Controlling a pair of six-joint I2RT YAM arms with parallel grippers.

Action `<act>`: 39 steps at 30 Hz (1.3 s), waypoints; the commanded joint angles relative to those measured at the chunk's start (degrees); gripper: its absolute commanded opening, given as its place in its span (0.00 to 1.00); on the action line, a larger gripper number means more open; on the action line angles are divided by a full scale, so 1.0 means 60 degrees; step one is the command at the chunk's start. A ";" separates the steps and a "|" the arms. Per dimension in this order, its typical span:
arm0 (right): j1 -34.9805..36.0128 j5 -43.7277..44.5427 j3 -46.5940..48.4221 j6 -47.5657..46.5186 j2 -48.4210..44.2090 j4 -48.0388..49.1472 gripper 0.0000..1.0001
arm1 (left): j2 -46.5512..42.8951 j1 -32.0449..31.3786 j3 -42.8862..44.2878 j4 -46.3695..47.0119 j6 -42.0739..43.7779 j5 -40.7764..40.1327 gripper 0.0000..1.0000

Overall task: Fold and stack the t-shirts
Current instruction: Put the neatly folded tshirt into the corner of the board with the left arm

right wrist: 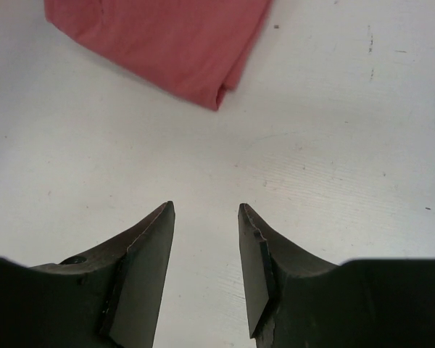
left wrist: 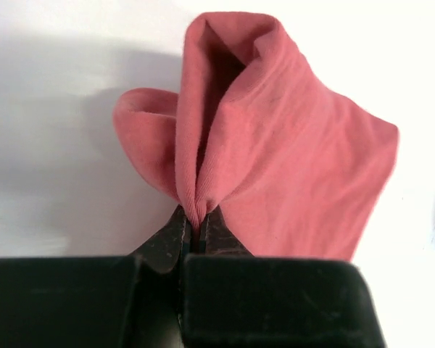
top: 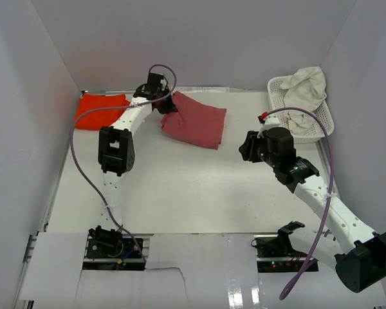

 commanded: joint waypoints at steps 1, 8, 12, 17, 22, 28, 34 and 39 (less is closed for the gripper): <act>-0.0081 -0.0363 0.0059 0.0096 -0.0146 0.0014 0.47 | -0.0303 0.0703 0.1037 -0.1087 0.0413 -0.0156 0.00; -0.0081 -0.0568 -0.0058 0.0141 -0.0394 -0.0045 0.47 | -0.0933 0.2036 0.0716 -0.0972 0.0867 0.0778 0.00; -0.0081 -0.0715 -0.0234 0.0170 -0.0482 -0.0045 0.47 | -0.1080 0.2607 0.1052 -0.0854 0.1276 0.1057 0.00; -0.0081 -0.0715 -0.0468 0.0214 -0.0673 -0.0030 0.47 | -0.1065 0.3384 0.1419 -0.0534 0.1439 0.2065 0.00; -0.0080 -0.1052 -0.0600 0.0228 -0.0790 -0.0044 0.47 | -0.1036 0.4131 0.1638 -0.0035 0.1424 0.2873 0.00; -0.0081 -0.1169 -0.0119 0.0156 -0.0600 -0.0511 0.47 | -0.1094 0.5200 0.1551 0.0610 0.1074 0.4410 0.01; -0.0081 -0.1418 -0.0014 0.0097 -0.0497 -0.0616 0.47 | -0.1109 0.6153 0.1302 0.1750 -0.0215 0.6181 0.00; -0.0081 -0.1784 -0.0117 0.0155 -0.0336 -0.0572 0.46 | -0.1007 0.6476 0.1418 0.2500 -0.0876 0.6580 0.00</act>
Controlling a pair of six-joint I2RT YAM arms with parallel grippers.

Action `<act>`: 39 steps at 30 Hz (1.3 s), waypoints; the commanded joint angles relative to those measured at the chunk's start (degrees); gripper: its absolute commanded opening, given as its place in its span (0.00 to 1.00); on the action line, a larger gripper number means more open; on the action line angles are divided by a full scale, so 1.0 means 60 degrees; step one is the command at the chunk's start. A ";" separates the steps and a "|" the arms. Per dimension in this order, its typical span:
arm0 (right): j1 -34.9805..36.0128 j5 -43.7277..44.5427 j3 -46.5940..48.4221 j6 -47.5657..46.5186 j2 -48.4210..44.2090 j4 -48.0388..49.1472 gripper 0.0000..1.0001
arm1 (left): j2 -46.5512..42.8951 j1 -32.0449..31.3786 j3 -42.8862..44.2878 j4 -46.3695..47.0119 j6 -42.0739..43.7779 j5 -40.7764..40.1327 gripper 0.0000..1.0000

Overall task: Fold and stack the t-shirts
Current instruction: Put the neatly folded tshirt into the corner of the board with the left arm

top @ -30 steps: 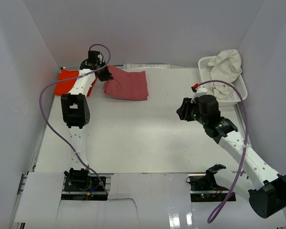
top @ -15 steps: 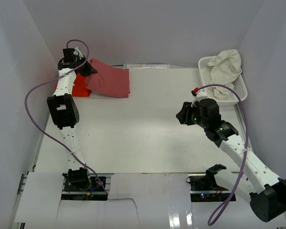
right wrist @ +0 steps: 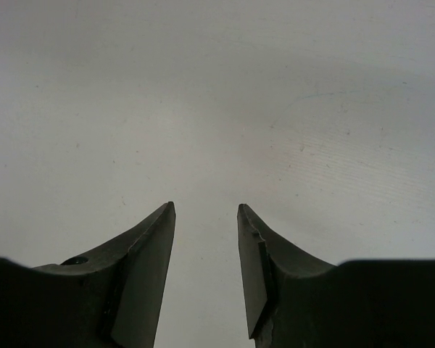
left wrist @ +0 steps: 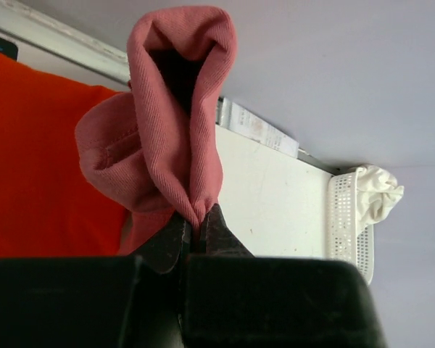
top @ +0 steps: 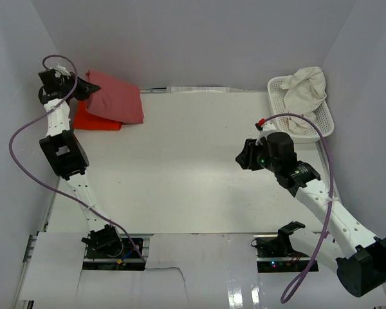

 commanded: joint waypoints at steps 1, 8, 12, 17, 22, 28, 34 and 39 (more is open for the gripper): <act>-0.0030 -0.0422 0.0298 -0.0038 0.0072 -0.0003 0.46 | -0.0886 -0.0059 0.0289 0.1043 -0.0581 0.1010 0.00; -0.0030 -0.0510 0.0064 0.0021 -0.0031 0.0128 0.46 | -0.0886 0.0307 0.0539 0.0985 -0.0463 0.0878 0.00; -0.0015 -0.0642 0.0034 0.0035 0.0028 0.0143 0.46 | -0.1120 0.0614 0.0101 0.1975 -0.1281 0.1446 0.00; -0.0015 -0.0671 0.0035 0.0035 -0.0016 0.0157 0.46 | -0.1354 0.0673 -0.0866 0.3473 -0.2789 0.2283 0.00; -0.0015 -0.0832 -0.0039 0.0123 -0.0031 0.0260 0.46 | -0.1399 0.0702 -0.1057 0.3695 -0.2910 0.2315 0.00; 0.0000 -0.0862 0.0107 0.0079 -0.0118 0.0070 0.45 | -0.0888 0.0790 0.0099 0.0855 -0.0586 0.0865 0.00; 0.0014 -0.0891 0.0137 0.0079 -0.0294 -0.0004 0.46 | -0.0564 0.0674 0.1005 -0.0859 0.1012 -0.1433 0.00; 0.0014 -0.0964 0.0093 0.0109 -0.0309 0.0040 0.46 | -0.0344 0.0323 0.2207 -0.1855 0.1996 -0.3495 0.00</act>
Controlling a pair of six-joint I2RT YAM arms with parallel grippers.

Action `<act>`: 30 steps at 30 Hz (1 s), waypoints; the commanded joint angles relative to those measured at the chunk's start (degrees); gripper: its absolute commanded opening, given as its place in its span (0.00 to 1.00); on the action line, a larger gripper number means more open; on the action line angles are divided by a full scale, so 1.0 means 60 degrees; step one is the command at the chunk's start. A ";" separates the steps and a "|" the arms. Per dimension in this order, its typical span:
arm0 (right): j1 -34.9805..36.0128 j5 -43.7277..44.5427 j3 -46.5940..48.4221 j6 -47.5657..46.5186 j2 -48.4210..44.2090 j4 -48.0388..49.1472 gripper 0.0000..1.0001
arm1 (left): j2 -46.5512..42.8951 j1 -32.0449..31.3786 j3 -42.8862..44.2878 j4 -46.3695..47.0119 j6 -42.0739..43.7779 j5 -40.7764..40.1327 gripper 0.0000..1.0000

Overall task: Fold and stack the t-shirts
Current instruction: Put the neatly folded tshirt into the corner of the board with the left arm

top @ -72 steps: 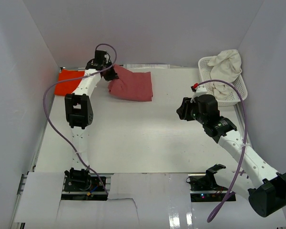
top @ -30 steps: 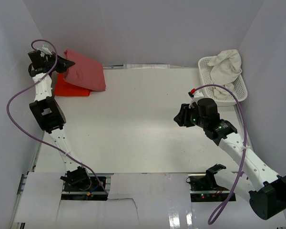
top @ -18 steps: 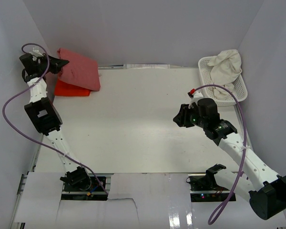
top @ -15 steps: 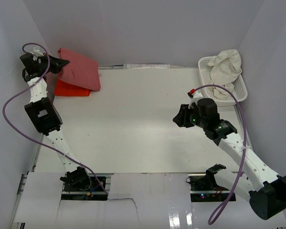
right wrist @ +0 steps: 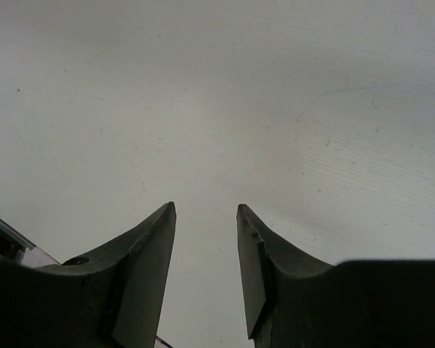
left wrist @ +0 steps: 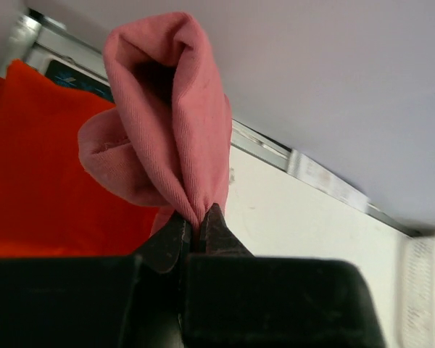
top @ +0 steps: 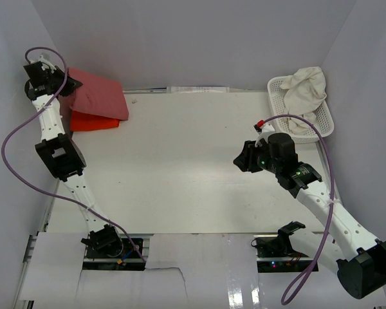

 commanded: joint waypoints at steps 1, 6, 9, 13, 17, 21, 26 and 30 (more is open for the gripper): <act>0.0011 -0.0239 0.0115 0.0076 -0.0152 0.0189 0.46 | -0.0264 -0.0421 0.1024 -0.0713 0.1239 -0.1970 0.00; 0.0025 -0.0298 0.0188 0.0061 -0.0181 0.0102 0.46 | 0.0145 -0.1051 0.1187 -0.1051 0.2338 -0.3480 0.00; 0.0040 -0.0400 0.0334 0.0032 -0.0196 0.0000 0.46 | 0.0423 -0.1374 0.0939 -0.1065 0.2851 -0.4388 0.00; 0.0025 -0.0795 0.0671 -0.0143 0.0228 -0.0191 0.46 | 0.0717 -0.1580 0.0471 -0.0876 0.3189 -0.5718 0.00; 0.0025 -0.1177 0.0964 -0.0407 0.0565 -0.0265 0.46 | 0.0761 -0.1580 -0.0234 -0.0275 0.3598 -0.6716 0.00; 0.0025 -0.1484 0.1023 -0.0495 0.0858 -0.0016 0.46 | 0.0748 -0.1550 -0.0437 0.0134 0.4022 -0.7319 0.00; 0.0025 -0.2098 0.1140 -0.0598 0.1676 0.0189 0.46 | -0.0436 -0.1668 -0.2617 0.2579 0.5282 -0.8313 0.00; 0.0055 -0.2436 0.1287 -0.0759 0.2161 0.0248 0.45 | -0.0352 -0.1668 -0.2447 0.3021 0.5986 -0.8871 0.00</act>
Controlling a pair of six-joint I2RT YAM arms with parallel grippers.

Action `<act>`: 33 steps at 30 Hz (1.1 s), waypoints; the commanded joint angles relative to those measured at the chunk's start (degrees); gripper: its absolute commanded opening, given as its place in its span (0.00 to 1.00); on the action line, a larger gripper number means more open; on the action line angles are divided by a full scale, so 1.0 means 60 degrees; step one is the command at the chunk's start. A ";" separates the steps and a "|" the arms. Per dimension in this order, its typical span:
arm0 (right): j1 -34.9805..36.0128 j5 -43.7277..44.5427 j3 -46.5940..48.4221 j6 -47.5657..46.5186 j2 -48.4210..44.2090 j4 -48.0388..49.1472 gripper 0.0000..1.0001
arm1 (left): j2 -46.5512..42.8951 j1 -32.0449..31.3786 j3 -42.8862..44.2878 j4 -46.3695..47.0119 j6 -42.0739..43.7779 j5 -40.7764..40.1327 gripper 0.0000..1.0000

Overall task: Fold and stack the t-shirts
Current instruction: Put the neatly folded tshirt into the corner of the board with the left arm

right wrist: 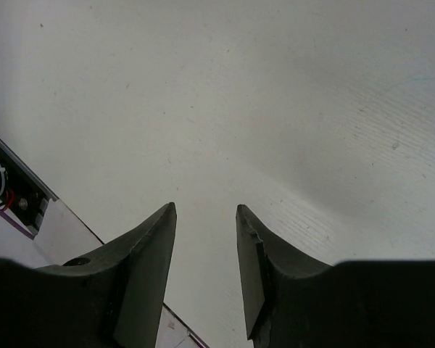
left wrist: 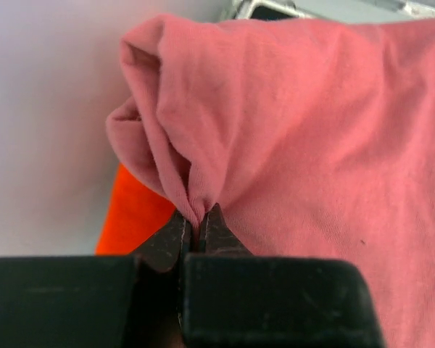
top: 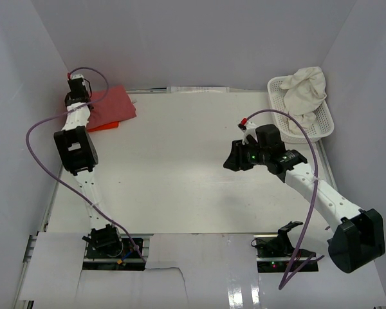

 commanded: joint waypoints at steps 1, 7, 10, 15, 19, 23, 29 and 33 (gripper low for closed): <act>0.0033 -0.0605 0.0569 -0.0332 0.0224 0.0430 0.45 | -0.0939 -0.0050 0.0137 0.1272 0.1065 -0.1047 0.00; 0.0033 -0.0765 0.0803 -0.0582 0.0721 0.0431 0.45 | -0.0572 -0.0050 0.0210 0.2180 0.1417 -0.1574 0.05; 0.0047 -0.0868 0.0833 -0.0582 0.0854 0.0504 0.45 | -0.0513 -0.0065 0.0269 0.2662 0.1549 -0.1910 0.18; 0.0062 -0.0839 0.0716 -0.0538 0.0869 0.0650 0.45 | -0.0352 -0.0065 0.0327 0.3163 0.1594 -0.2833 0.98; 0.0047 -0.0795 0.0687 -0.0494 0.0884 0.0709 0.45 | -0.0250 -0.0109 0.0386 0.3163 0.1433 -0.3142 0.98; 0.0077 -0.0810 0.0672 -0.0421 0.0957 0.0782 0.45 | -0.0395 -0.0619 0.0459 0.3149 0.1520 -0.3187 0.98; 0.0325 -0.0562 0.0920 -0.0377 0.0986 0.0593 0.45 | -0.1154 -0.2287 0.0139 0.3149 0.1844 -0.3772 0.98; 0.0340 -0.0210 0.1067 -0.0421 0.0767 0.0518 0.45 | -0.2455 -0.3476 -0.0930 0.2946 0.0907 -0.4301 0.98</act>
